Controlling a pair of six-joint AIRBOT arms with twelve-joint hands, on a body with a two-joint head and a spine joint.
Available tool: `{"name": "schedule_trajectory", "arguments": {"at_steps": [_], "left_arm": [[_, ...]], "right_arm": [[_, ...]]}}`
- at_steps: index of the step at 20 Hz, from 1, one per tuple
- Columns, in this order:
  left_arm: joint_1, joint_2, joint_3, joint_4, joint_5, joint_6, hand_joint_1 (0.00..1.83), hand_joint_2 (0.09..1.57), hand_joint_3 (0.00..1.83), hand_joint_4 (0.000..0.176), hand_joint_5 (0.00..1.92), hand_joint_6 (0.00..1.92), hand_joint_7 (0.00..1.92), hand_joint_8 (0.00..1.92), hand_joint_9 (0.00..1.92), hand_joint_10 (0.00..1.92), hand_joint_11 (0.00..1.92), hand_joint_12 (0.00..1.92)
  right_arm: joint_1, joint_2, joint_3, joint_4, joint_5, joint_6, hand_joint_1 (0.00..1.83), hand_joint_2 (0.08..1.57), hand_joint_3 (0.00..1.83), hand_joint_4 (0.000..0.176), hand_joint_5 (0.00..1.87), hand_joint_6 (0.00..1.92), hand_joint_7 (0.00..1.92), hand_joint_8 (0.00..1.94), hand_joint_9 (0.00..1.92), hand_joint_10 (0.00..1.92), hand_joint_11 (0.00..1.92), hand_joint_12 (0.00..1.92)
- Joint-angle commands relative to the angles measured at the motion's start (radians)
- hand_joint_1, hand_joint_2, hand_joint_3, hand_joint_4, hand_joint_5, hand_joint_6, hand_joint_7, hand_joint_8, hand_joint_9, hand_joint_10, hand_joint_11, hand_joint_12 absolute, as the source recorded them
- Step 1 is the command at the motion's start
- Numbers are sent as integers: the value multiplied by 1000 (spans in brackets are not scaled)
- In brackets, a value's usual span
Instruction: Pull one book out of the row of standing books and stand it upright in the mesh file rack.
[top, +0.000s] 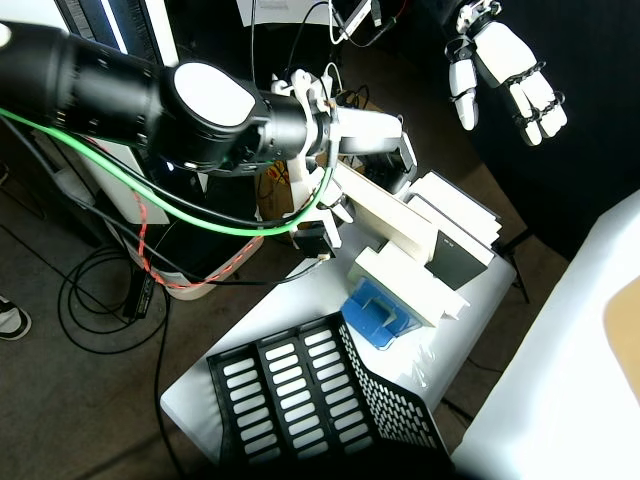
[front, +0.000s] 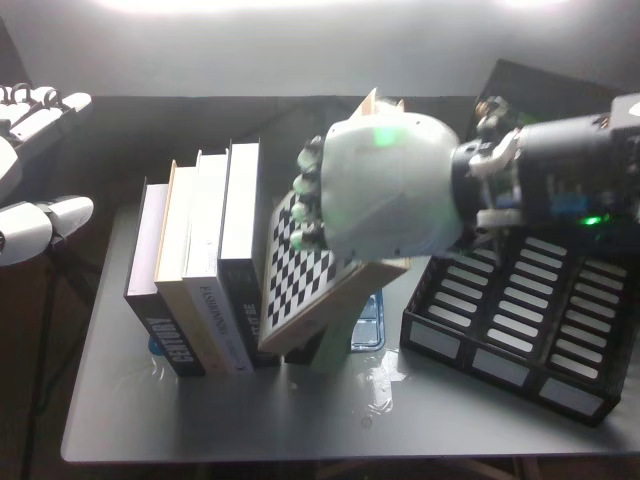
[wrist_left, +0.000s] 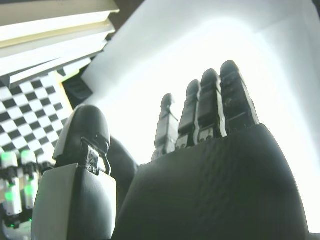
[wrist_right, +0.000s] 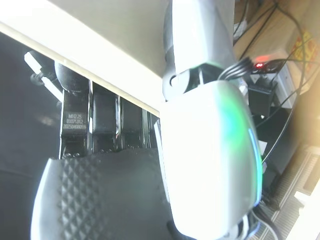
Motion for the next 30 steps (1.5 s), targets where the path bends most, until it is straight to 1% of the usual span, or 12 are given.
{"name": "schedule_trajectory", "arguments": {"at_steps": [1,11,14,17,18,19,21,24,25,28,29,30], "left_arm": [[1,11,3,-8,-123,-3,333,1344,5,106,27,5,0,0,0,0,0,0],[0,16,-5,-10,-130,-4,370,1332,0,78,55,10,0,0,0,0,0,0],[-1,17,-7,-10,-133,-4,422,1319,0,80,69,14,0,0,0,0,0,0],[-1,24,-13,-10,-138,-4,395,1330,1,72,61,9,0,0,0,0,0,0],[-1,24,-13,-10,-138,-4,381,1336,3,65,56,6,0,0,0,0,0,0],[-1,23,-12,-11,-137,-4,378,1339,4,63,54,6,0,0,0,0,0,0],[-1,24,-13,-11,-138,-4,384,1347,8,57,58,7,0,0,0,0,0,0],[-1,23,-12,-12,-138,-4,377,1349,7,73,55,5,0,0,0,0,0,0],[-1,24,-13,-13,-137,-4,361,1348,6,72,60,7,0,0,0,0,0,0],[0,25,-14,-15,-136,-4,422,1341,1,73,74,13,0,0,0,0,0,0],[0,25,-14,-16,-136,-4,429,1342,2,72,71,11,0,0,0,0,0,0],[1,25,-14,-16,-136,-4,435,1347,4,70,61,7,0,0,0,0,0,0]], "right_arm": [[18,30,2,-28,-36,36,1359,1169,0,0,800,1088,899,1174,854,1458,776,1799],[141,136,-53,-171,-6,225,1354,1193,0,0,746,1221,854,1231,783,1484,643,1771],[171,175,-71,-180,4,259,1230,1219,7,0,770,1054,833,1550,1144,1886,1182,1916],[213,218,-89,-258,15,351,1217,1233,11,0,725,1152,821,1563,906,1806,878,1920],[226,228,-93,-292,18,384,1206,1237,11,0,726,1323,774,1481,1137,1898,1195,1921],[251,239,-100,-342,22,428,1141,1209,0,0,800,1269,1039,1732,1319,1916,1389,1921],[289,262,-109,-391,32,483,1192,1267,11,0,712,1146,739,1731,1090,1921,1182,1921],[292,271,-110,-394,36,492,1334,1237,0,0,699,1269,782,1397,707,1622,553,1921],[292,277,-111,-395,36,493,1201,1162,0,0,891,1103,1182,1820,1305,1861,1277,1921],[307,297,-111,-479,33,581,1180,1120,0,0,977,999,1453,1940,1624,1921,1615,1921],[319,304,-111,-524,33,623,1233,1151,0,0,895,1113,1009,1392,1282,1857,1234,1921],[326,311,-111,-557,33,653,1234,1190,8,0,838,991,876,1513,1162,1798,1120,1921]]}}
